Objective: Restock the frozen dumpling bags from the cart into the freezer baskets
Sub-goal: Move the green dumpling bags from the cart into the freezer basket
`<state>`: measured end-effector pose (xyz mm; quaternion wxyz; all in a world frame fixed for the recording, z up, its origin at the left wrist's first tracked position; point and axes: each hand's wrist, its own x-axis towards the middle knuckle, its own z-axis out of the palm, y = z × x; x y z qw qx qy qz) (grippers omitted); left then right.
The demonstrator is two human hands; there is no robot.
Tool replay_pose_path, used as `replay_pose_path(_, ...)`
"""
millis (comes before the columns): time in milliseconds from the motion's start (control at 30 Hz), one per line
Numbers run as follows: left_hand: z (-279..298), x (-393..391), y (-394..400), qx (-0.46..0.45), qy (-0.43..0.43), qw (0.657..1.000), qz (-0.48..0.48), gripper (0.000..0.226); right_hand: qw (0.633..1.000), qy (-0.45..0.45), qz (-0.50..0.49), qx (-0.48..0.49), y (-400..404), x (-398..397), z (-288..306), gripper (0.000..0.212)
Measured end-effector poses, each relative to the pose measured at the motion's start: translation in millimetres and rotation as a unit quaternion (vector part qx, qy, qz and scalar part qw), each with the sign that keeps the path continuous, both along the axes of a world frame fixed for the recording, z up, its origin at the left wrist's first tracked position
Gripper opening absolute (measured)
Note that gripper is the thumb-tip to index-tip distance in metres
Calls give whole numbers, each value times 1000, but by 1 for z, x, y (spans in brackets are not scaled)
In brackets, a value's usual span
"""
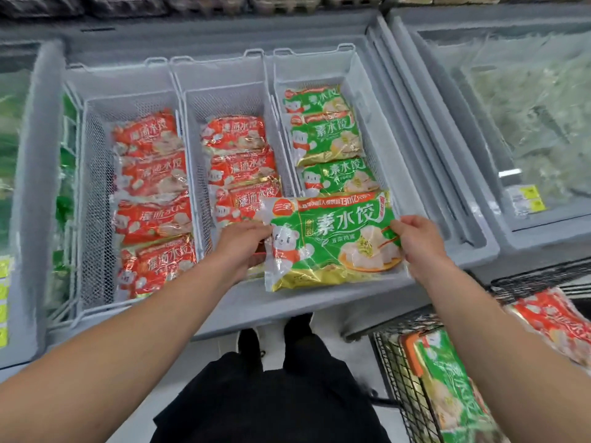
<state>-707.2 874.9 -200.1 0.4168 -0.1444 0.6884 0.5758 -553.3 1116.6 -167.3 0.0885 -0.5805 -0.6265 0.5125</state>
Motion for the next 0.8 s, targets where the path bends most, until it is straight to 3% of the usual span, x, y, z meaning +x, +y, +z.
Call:
replay_pose_path(233, -24, -38, 74, -41, -34, 998, 23, 15, 999, -30, 28, -13, 77, -59, -31, 17)
replay_pose_path(333, -34, -59, 115, -74, -37, 996, 38, 9, 997, -54, 46, -18, 114, -87, -54, 5)
replay_pose_path(467, -50, -85, 164, -105, -49, 992, 52, 17, 993, -87, 81, -27, 152, -126, -79, 27)
replay_pose_path(667, -77, -122, 208, -134, -78, 984, 83, 6, 982, -109, 151, -5, 188, -170, -112, 30)
replay_pose_path(800, -94, -139, 231, -173, -77, 981, 50, 18, 970, -135, 202, -22, 200, -187, -123, 39)
